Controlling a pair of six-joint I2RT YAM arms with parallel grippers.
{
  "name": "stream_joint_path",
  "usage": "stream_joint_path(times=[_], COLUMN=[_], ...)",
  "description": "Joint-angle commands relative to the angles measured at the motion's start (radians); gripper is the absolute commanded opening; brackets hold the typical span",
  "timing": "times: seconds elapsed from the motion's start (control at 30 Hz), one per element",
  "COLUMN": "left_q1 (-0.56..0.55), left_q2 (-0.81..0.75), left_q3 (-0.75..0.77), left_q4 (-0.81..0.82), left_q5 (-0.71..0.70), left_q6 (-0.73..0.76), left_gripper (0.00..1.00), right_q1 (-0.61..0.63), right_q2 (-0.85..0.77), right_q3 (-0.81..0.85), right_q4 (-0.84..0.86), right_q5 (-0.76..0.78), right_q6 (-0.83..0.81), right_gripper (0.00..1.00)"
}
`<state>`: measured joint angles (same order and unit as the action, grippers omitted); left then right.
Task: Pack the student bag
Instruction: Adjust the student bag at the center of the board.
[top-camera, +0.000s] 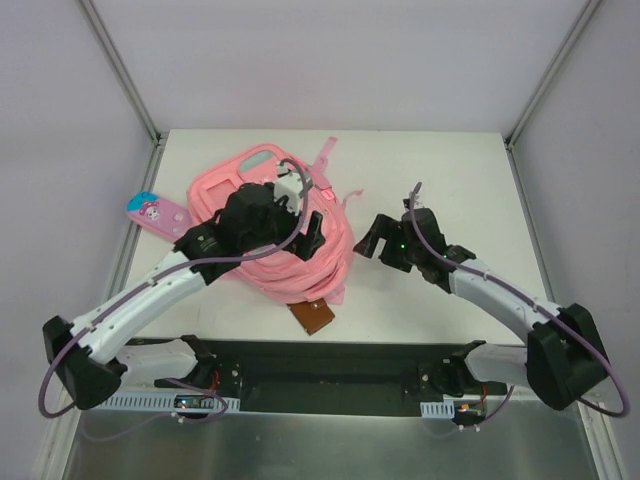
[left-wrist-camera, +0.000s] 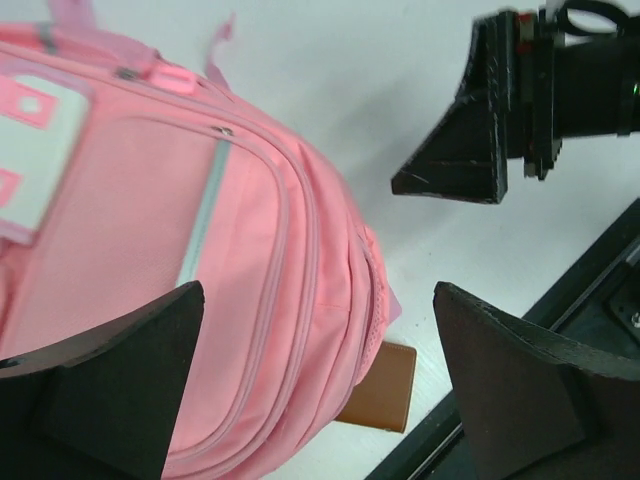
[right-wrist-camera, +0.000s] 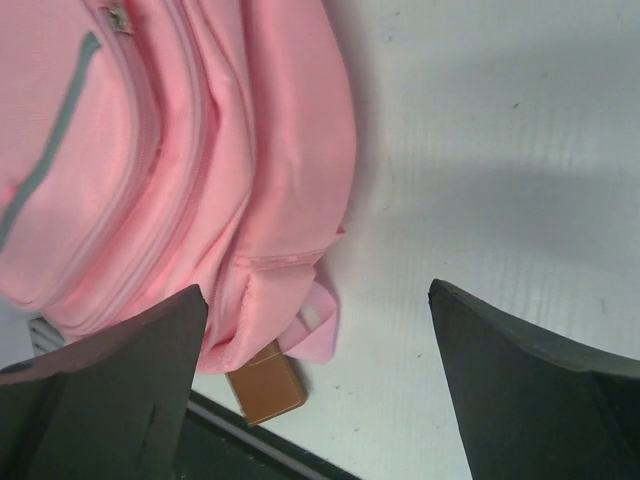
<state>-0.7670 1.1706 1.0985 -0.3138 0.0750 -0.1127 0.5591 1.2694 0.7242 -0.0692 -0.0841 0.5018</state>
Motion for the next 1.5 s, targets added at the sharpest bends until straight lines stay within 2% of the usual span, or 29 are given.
stream_joint_path(times=[0.0, 0.03, 0.13, 0.33, 0.47, 0.5, 0.6, 0.63, 0.7, 0.83, 1.03, 1.2, 1.27, 1.3, 1.33, 1.4, 1.47], left_q1=[-0.006, -0.006, -0.006, -0.005, -0.003, -0.003, -0.002, -0.003, -0.003, -0.002, 0.001, 0.005, 0.014, 0.017, 0.021, 0.043, 0.099], left_q2=[-0.147, -0.167, -0.193, -0.216, -0.221, -0.223, -0.221, -0.221, -0.221, -0.215, -0.187, -0.173, -0.167, -0.164, -0.163, -0.161, -0.16], left_q3=[-0.005, -0.017, -0.048, -0.065, -0.072, -0.078, -0.083, -0.083, -0.088, -0.089, -0.092, -0.103, -0.109, -0.112, -0.115, -0.132, -0.158], left_q4=[0.012, 0.01, 0.005, -0.027, -0.039, -0.038, -0.041, -0.042, -0.042, -0.042, -0.041, -0.042, -0.045, -0.048, -0.05, -0.053, -0.054], left_q5=[-0.164, -0.184, -0.23, -0.256, -0.268, -0.267, -0.259, -0.261, -0.265, -0.264, -0.262, -0.28, -0.288, -0.291, -0.306, -0.336, -0.328], left_q6=[-0.028, -0.041, -0.065, -0.084, -0.081, -0.081, -0.087, -0.087, -0.087, -0.087, -0.087, -0.099, -0.117, -0.128, -0.137, -0.182, -0.222], left_gripper=[0.98, 0.98, 0.99, 0.99, 0.99, 0.99, 0.99, 0.99, 0.99, 0.99, 0.99, 0.99, 0.99, 0.99, 0.99, 0.99, 0.99], right_q1=[-0.002, 0.001, 0.025, 0.114, 0.122, 0.119, 0.098, 0.087, 0.044, -0.042, -0.195, -0.349, -0.378, -0.387, -0.389, -0.387, -0.389], right_q2=[-0.093, -0.076, -0.009, 0.145, 0.251, 0.266, 0.318, 0.323, 0.334, 0.335, 0.344, 0.418, 0.452, 0.484, 0.496, 0.504, 0.475], right_q3=[-0.055, -0.055, -0.036, -0.026, -0.031, -0.038, -0.045, -0.048, -0.046, -0.032, 0.049, 0.164, 0.239, 0.257, 0.271, 0.281, 0.261], right_q4=[0.064, 0.104, 0.132, 0.274, 0.402, 0.436, 0.526, 0.567, 0.585, 0.603, 0.583, 0.517, 0.467, 0.445, 0.437, 0.437, 0.437], right_q5=[-0.092, -0.12, -0.178, -0.174, -0.161, -0.155, -0.137, -0.135, -0.147, -0.177, -0.223, -0.272, -0.356, -0.38, -0.405, -0.448, -0.46], right_q6=[0.101, 0.136, 0.222, 0.354, 0.418, 0.425, 0.452, 0.455, 0.463, 0.442, 0.362, 0.285, 0.245, 0.236, 0.231, 0.219, 0.207], right_gripper=[0.96, 0.99, 0.96, 0.96, 0.96, 0.99, 0.72, 0.5, 0.37, 0.01, 0.01, 0.01, 0.19, 0.41, 0.5, 0.68, 0.74])
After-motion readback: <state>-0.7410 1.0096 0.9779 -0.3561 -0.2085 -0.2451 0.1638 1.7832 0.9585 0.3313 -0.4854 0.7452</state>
